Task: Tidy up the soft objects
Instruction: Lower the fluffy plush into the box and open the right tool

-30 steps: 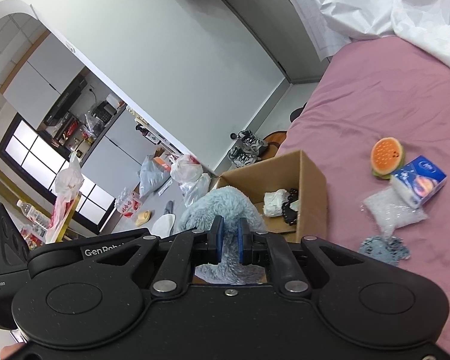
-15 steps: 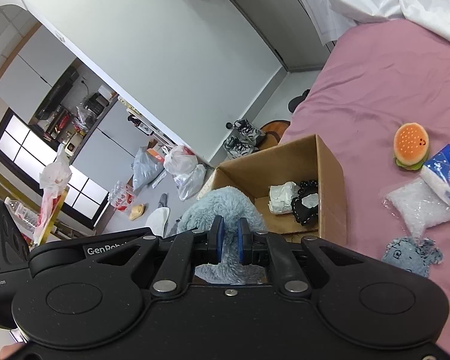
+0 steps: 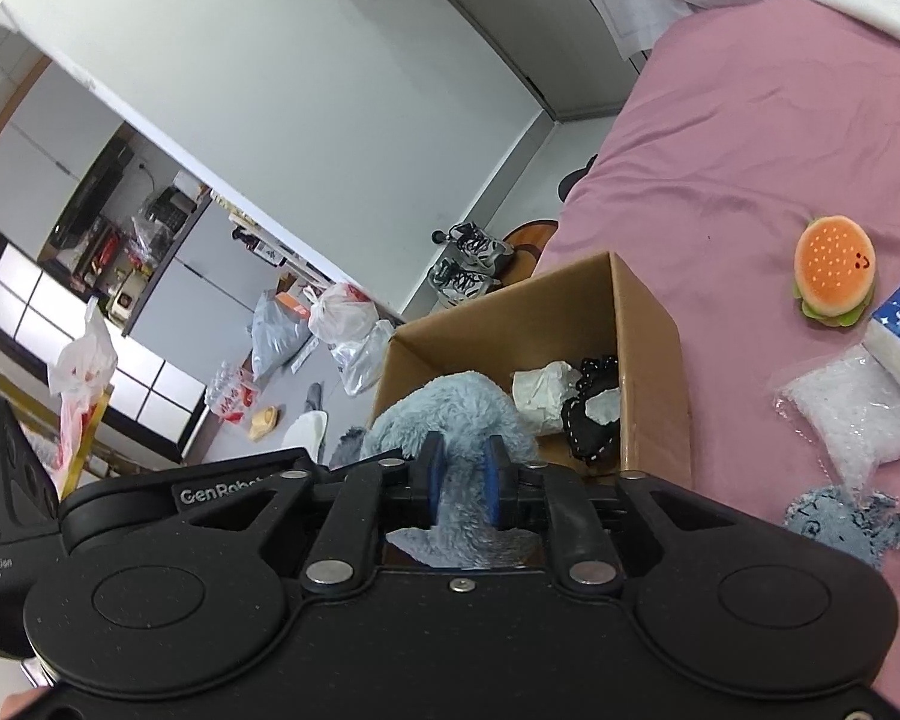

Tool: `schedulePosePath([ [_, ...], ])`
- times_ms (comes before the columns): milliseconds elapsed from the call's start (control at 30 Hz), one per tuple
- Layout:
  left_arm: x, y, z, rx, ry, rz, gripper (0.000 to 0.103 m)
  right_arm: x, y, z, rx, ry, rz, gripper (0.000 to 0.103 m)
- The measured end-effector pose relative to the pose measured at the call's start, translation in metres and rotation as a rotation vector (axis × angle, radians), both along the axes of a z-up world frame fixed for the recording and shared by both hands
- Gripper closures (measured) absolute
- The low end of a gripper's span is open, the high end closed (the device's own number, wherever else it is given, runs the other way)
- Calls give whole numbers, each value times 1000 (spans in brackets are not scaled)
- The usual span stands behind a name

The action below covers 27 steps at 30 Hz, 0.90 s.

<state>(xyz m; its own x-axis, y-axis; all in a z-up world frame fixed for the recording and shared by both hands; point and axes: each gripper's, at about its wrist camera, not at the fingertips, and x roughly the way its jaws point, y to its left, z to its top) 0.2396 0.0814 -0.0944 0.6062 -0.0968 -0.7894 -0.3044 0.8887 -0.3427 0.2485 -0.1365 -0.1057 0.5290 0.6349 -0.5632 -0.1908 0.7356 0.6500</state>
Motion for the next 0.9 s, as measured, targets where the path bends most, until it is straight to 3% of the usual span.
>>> schedulePosePath([
  [100,4,0,5,48,-6,14,80,1,0,0,13,-1,-5,74],
  [167,4,0,10,65,-10,21,79,-1,-2,2,16,-9,-2,59],
  [233,4,1,12,64,-7,29,75,-2,-4,7,17,-22,-8,51],
  [400,-2,1,21,80,-7,50,59,-7,-11,14,42,-31,-21,47],
  [633,-12,-7,36,137,-23,59,31,-16,-23,24,49,-44,-43,28],
  [900,-25,-23,54,175,-37,45,19,-33,-45,44,47,-81,-64,19],
])
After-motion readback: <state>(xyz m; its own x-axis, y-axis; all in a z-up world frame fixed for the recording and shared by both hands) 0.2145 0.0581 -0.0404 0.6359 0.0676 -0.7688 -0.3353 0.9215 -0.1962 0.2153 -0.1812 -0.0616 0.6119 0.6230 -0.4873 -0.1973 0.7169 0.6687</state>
